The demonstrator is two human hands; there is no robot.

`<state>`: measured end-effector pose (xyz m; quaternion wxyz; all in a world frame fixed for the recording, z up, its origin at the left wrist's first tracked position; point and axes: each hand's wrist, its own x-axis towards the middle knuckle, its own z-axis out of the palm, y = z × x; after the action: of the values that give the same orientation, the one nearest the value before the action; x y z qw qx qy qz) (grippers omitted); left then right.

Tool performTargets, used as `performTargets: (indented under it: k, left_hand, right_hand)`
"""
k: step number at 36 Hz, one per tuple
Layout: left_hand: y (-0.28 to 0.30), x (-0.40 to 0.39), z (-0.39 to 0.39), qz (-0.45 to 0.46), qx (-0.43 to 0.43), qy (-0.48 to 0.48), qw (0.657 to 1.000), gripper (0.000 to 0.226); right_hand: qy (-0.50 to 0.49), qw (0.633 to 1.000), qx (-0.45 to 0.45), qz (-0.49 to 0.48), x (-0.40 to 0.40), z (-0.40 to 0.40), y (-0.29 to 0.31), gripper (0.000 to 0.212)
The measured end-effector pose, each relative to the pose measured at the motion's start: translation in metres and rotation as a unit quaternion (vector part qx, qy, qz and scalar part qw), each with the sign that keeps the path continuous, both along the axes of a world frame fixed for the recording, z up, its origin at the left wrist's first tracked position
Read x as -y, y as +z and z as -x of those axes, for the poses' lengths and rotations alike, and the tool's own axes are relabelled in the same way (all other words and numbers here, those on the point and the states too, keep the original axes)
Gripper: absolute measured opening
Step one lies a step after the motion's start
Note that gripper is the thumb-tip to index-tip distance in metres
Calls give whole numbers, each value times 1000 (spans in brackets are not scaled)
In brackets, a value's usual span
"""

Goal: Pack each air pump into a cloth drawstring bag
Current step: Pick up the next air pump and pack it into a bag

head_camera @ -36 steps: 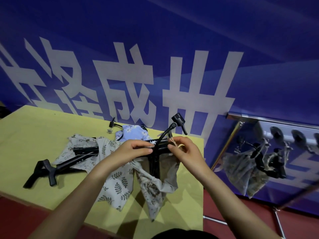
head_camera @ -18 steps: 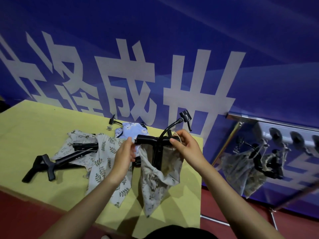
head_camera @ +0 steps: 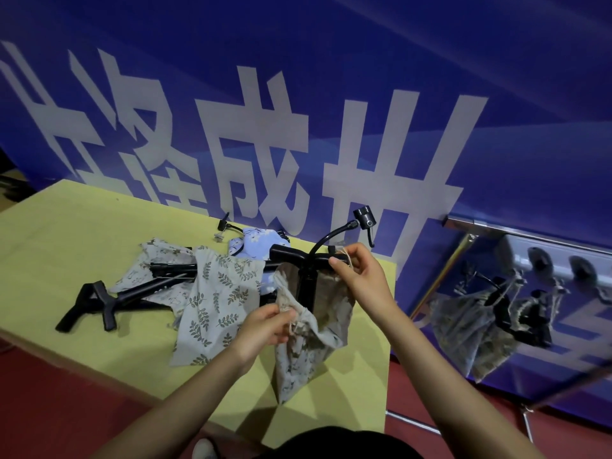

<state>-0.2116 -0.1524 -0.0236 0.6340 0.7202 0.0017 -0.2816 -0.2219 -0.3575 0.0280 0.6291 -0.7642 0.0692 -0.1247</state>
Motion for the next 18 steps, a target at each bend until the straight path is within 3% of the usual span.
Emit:
performTargets:
  k: [5, 13, 16, 18]
  left_hand:
    - [6, 2, -5, 62, -47, 64, 995, 28]
    - [36, 0, -18, 101, -15, 115, 988, 17]
    - [40, -10, -26, 134, -35, 108, 984, 13]
    - [39, -16, -29, 158, -59, 86, 982, 24]
  right_hand:
    - [-3, 1000, 4, 13, 0, 0, -1, 14]
    - [4, 1000, -3, 2, 4, 4, -8, 10]
    - [-8, 1000, 5, -10, 6, 7, -9, 7]
    - [-8, 1000, 9, -12, 9, 9, -8, 8]
